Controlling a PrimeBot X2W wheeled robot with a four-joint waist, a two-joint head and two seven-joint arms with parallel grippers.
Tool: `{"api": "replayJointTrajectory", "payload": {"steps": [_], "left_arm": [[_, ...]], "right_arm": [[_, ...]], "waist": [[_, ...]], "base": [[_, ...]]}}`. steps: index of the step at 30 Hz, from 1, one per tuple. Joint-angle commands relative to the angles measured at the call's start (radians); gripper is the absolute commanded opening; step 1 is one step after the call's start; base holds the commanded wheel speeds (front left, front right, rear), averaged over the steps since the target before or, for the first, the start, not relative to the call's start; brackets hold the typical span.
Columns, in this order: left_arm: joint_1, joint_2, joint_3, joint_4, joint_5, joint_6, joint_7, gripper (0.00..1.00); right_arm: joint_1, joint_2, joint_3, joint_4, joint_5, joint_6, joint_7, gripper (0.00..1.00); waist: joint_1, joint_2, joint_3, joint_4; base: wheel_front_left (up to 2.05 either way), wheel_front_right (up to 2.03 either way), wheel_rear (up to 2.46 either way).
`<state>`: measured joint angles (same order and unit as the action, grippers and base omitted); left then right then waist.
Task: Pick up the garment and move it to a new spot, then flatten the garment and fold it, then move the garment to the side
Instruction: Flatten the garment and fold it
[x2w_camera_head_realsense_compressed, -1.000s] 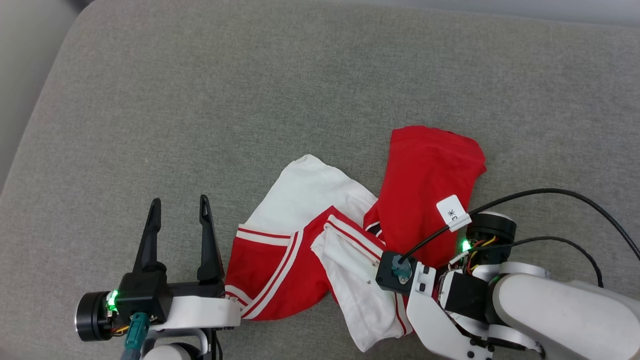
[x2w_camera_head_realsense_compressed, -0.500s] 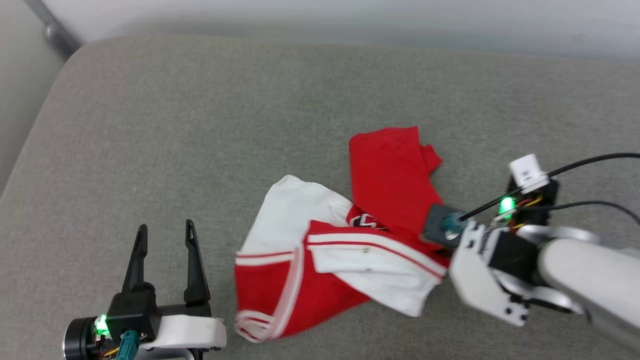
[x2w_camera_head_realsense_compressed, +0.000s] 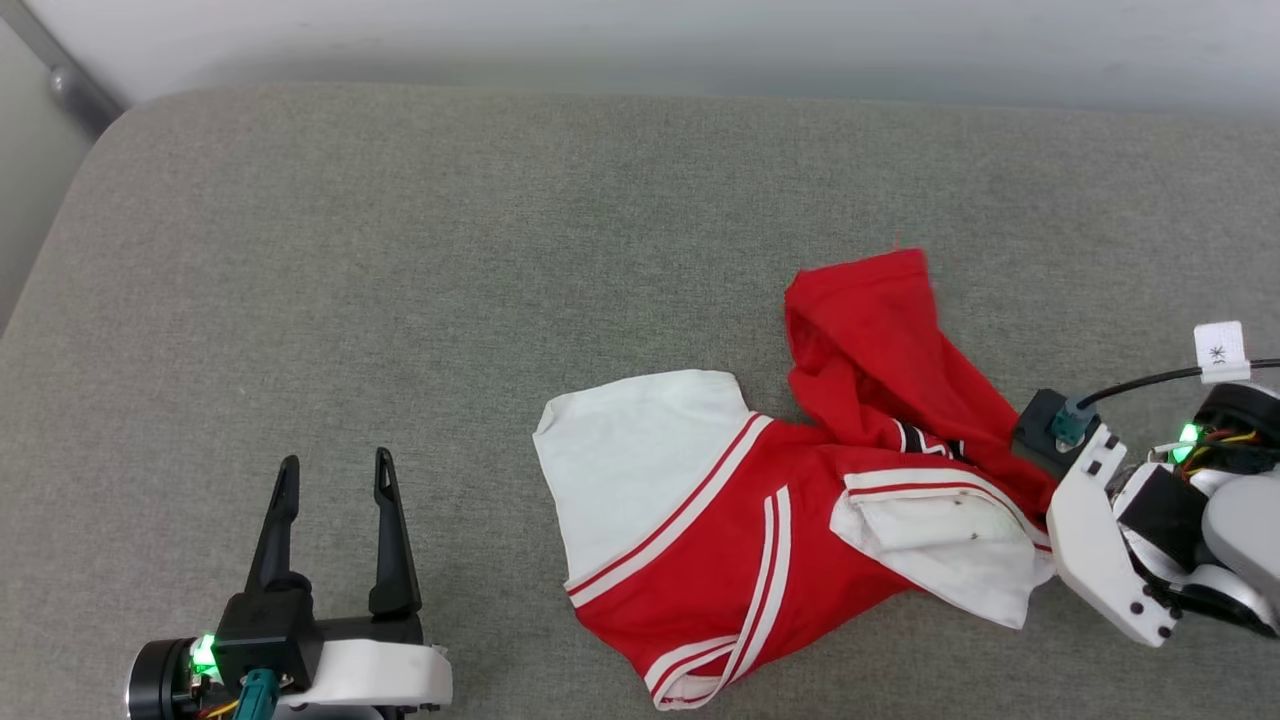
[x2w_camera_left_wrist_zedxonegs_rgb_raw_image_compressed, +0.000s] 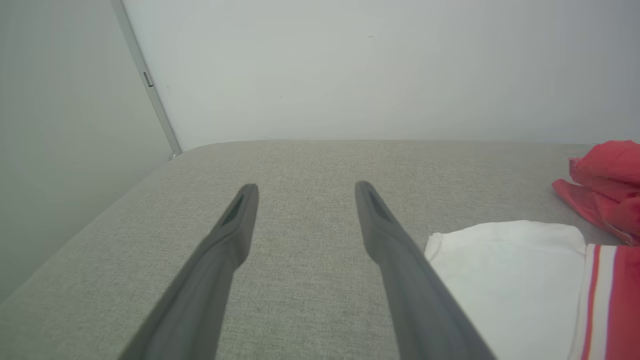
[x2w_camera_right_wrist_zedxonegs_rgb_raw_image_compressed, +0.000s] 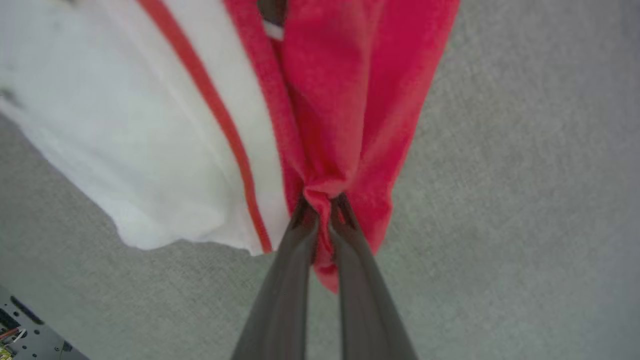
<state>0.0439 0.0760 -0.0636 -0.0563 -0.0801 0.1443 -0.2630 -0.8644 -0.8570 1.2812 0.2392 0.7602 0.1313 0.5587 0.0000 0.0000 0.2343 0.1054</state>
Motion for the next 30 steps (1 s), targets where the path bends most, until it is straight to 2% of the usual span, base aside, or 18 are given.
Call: {"api": "replayJointTrajectory", "payload": {"steps": [1,2,3,4,10,15,19,22,30], "left_arm": [[0.007,-0.005,0.004,0.004,0.009,-0.002,-0.003,1.0],[0.012,-0.006,0.006,0.007,0.008,-0.002,-0.003,1.0],[0.016,-0.007,0.009,0.01,0.009,-0.002,-0.003,1.0],[0.021,-0.007,0.012,0.013,0.011,-0.001,-0.003,1.0],[0.048,-0.008,0.022,0.016,0.019,0.0,-0.003,1.0],[0.076,-0.011,0.025,0.006,0.028,0.003,-0.003,1.0],[0.087,-0.012,0.023,0.002,0.034,0.002,-0.003,1.0],[0.091,-0.013,0.02,0.0,0.037,-0.001,-0.003,1.0],[0.07,-0.014,0.016,0.005,0.04,-0.012,-0.003,1.0]], "right_arm": [[0.013,0.016,-0.001,0.023,0.017,-0.001,-0.018,0.0],[0.013,0.027,-0.001,0.039,0.033,-0.001,-0.039,0.0],[0.011,0.035,-0.004,0.052,0.044,-0.001,-0.062,0.19],[0.005,0.037,-0.009,0.062,0.048,-0.001,-0.086,1.0],[-0.012,0.005,-0.066,0.056,0.065,-0.001,-0.197,1.0],[-0.015,-0.077,-0.17,-0.072,0.087,-0.001,-0.224,1.0],[-0.008,-0.109,-0.223,-0.185,0.089,-0.001,-0.165,1.0],[0.018,-0.119,-0.235,-0.259,0.09,-0.001,-0.082,1.0],[0.097,-0.09,-0.197,-0.344,0.082,-0.001,0.089,1.0]], "waist": [[0.0,0.0,-0.004,-0.003],[0.0,0.0,-0.009,-0.006],[0.0,0.0,-0.018,-0.011],[0.0,0.0,-0.027,-0.015],[0.0,0.0,-0.084,-0.036],[0.0,0.0,-0.114,-0.056],[0.0,0.0,-0.113,-0.061],[0.0,0.0,-0.108,-0.06],[0.0,0.0,-0.086,-0.044]], "base": [[0.0,0.0,0.0],[0.0,0.0,0.0],[0.0,0.0,0.0],[0.0,0.0,0.0],[0.0,0.0,0.0],[0.0,0.0,0.0],[0.0,0.0,0.0],[0.0,0.0,0.0],[0.0,0.0,0.0]]}}
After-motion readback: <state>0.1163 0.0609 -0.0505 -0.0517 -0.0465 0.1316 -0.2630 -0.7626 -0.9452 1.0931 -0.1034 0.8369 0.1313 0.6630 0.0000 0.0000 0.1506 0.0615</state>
